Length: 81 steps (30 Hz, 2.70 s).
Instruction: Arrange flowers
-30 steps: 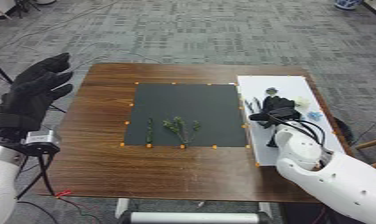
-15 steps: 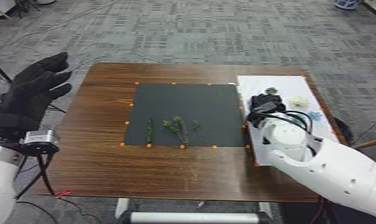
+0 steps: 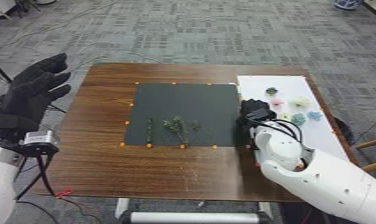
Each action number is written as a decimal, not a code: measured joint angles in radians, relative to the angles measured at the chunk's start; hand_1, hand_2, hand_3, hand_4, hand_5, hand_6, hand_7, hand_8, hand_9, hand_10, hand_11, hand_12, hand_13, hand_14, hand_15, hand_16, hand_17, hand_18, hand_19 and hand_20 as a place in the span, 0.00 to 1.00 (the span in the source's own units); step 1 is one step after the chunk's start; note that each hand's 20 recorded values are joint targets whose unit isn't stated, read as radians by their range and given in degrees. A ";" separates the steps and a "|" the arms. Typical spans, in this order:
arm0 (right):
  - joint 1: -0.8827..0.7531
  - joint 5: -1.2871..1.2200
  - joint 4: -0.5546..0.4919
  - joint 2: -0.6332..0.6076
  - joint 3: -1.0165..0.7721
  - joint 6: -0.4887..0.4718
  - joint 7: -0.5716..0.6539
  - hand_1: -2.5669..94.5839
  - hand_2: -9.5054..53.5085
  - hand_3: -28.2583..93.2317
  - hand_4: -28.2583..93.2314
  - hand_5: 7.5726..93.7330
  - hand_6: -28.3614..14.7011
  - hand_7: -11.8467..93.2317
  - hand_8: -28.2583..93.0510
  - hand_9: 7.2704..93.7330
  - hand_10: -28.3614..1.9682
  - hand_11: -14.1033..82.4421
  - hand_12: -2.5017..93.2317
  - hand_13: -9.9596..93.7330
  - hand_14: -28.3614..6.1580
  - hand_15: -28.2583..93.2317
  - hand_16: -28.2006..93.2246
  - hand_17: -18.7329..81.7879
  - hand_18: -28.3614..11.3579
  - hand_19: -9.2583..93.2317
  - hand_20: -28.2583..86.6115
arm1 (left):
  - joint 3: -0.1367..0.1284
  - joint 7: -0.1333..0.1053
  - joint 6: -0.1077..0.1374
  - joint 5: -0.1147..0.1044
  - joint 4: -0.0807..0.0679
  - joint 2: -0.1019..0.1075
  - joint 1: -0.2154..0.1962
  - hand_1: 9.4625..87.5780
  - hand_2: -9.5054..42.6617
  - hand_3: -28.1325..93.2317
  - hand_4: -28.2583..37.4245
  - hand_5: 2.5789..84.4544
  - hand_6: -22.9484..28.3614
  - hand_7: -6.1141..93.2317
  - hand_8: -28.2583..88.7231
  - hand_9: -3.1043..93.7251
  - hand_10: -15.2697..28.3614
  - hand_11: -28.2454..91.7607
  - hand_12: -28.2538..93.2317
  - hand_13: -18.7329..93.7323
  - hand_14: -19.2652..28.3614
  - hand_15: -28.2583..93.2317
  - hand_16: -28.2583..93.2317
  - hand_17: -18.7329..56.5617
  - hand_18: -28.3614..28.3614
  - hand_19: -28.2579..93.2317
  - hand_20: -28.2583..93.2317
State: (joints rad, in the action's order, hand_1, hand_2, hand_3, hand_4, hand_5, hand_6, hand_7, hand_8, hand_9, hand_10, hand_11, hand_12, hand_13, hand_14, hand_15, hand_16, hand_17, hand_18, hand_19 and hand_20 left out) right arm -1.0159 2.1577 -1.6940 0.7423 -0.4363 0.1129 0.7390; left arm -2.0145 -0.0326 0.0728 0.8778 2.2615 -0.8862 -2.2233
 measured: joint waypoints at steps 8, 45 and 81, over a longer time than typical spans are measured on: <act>-0.048 0.001 -0.082 -0.021 -0.013 0.190 0.004 0.41 0.00 0.94 0.12 0.81 0.65 0.65 0.48 0.89 0.65 0.81 0.56 0.88 0.60 0.93 0.58 0.66 0.11 1.00 0.82 | 0.000 0.000 0.000 0.000 0.001 -0.004 -0.005 0.21 0.14 0.81 0.03 0.25 0.50 0.26 0.16 0.18 0.57 0.40 0.39 0.21 0.67 0.54 0.20 0.09 0.81 0.55 0.30; 0.076 -0.081 -0.019 0.001 -0.037 -0.245 0.044 0.09 0.04 0.78 0.00 0.90 0.67 0.62 0.19 0.92 0.61 0.77 0.56 0.89 0.56 0.92 0.58 0.67 0.08 1.00 0.84 | 0.014 0.014 0.009 0.000 0.003 -0.016 -0.013 0.21 0.13 0.81 0.04 0.25 0.50 0.26 0.16 0.18 0.56 0.39 0.39 0.21 0.66 0.54 0.20 0.09 0.81 0.55 0.30; -0.004 -0.077 -0.040 0.085 -0.031 -0.145 -0.161 0.45 0.00 0.93 0.02 0.85 0.67 0.56 0.43 0.89 0.68 0.76 0.56 0.87 0.63 0.91 0.59 0.64 0.15 1.00 0.79 | 0.016 0.018 0.007 0.000 -0.001 -0.006 -0.002 0.21 0.13 0.82 0.02 0.25 0.49 0.26 0.16 0.18 0.56 0.40 0.39 0.21 0.66 0.54 0.20 0.09 0.81 0.55 0.30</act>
State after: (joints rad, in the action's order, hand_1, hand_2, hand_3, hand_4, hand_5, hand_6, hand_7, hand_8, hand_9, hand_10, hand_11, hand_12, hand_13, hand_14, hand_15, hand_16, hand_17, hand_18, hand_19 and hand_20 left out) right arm -1.0197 2.0803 -1.7341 0.8270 -0.4673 -0.0317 0.5781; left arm -1.9988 -0.0141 0.0801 0.8778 2.2602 -0.8923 -2.2255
